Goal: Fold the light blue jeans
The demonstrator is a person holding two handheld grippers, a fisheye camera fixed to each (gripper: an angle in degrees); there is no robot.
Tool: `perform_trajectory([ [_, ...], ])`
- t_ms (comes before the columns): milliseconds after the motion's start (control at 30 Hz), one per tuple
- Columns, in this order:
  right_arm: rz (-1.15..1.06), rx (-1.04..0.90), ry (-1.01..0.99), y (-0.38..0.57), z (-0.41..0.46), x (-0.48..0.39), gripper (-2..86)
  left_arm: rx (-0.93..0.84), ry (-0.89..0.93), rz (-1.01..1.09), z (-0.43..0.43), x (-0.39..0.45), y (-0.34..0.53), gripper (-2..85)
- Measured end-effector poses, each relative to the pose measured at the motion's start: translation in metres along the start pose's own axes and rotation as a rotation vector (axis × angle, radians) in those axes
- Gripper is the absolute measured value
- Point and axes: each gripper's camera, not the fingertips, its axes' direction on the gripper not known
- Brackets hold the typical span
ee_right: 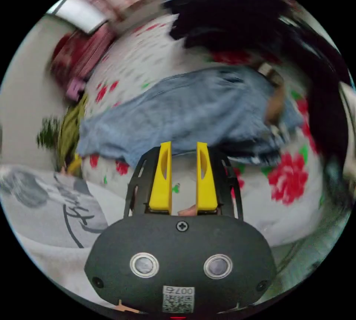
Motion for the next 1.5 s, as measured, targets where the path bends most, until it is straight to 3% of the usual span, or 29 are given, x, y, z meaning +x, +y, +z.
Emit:
perform_trajectory([
  [100,0.493,0.18,-0.171,0.037,-0.042,0.097,9.3,0.0,0.004,-0.023,-0.011,-0.015,-0.002,10.0],
  [200,0.758,0.313,-0.315,0.066,-0.056,0.148,10.5,0.006,0.098,-0.032,-0.004,-0.019,-0.008,12.8],
  [300,0.757,0.303,-0.276,0.048,-0.053,0.161,9.8,-0.023,0.131,-0.025,0.018,-0.014,-0.019,12.6],
  [433,0.71,0.233,-0.246,0.014,-0.048,0.168,3.8,-0.033,0.021,-0.033,0.028,-0.01,-0.034,4.3],
  [533,0.68,0.294,-0.203,0.015,-0.071,0.165,1.0,-0.011,0.115,-0.113,0.028,-0.023,-0.031,1.6],
  [667,0.662,0.281,-0.088,0.036,-0.089,0.156,0.8,0.026,0.142,-0.06,0.028,-0.018,-0.015,2.3],
  [733,0.668,0.266,0.065,0.04,-0.098,0.138,1.7,0.053,0.142,-0.048,0.023,-0.012,-0.007,4.0],
  [800,0.49,0.265,0.248,0.032,-0.113,0.088,3.1,0.083,0.123,-0.022,0.014,-0.005,-0.001,6.4],
  [867,0.283,0.252,0.276,0.019,-0.112,0.037,3.8,0.102,0.049,0.005,0.004,0.003,0.001,8.3],
  [1000,-0.214,0.094,0.101,-0.006,-0.057,-0.089,4.8,0.105,0.07,-0.031,0.005,0.003,-0.007,9.0],
  [1167,-0.567,-0.182,0.006,0.005,0.032,-0.194,5.7,0.146,0.154,-0.102,0.027,0.019,-0.01,1.7],
  [1300,-0.673,-0.265,0.115,0.02,0.051,-0.219,5.6,0.206,0.229,0.014,0.021,0.064,0.006,-0.4],
  [1500,-0.506,-0.189,0.033,0.013,0.0,-0.184,5.4,0.216,0.275,0.539,0.005,0.248,0.06,-0.5],
])
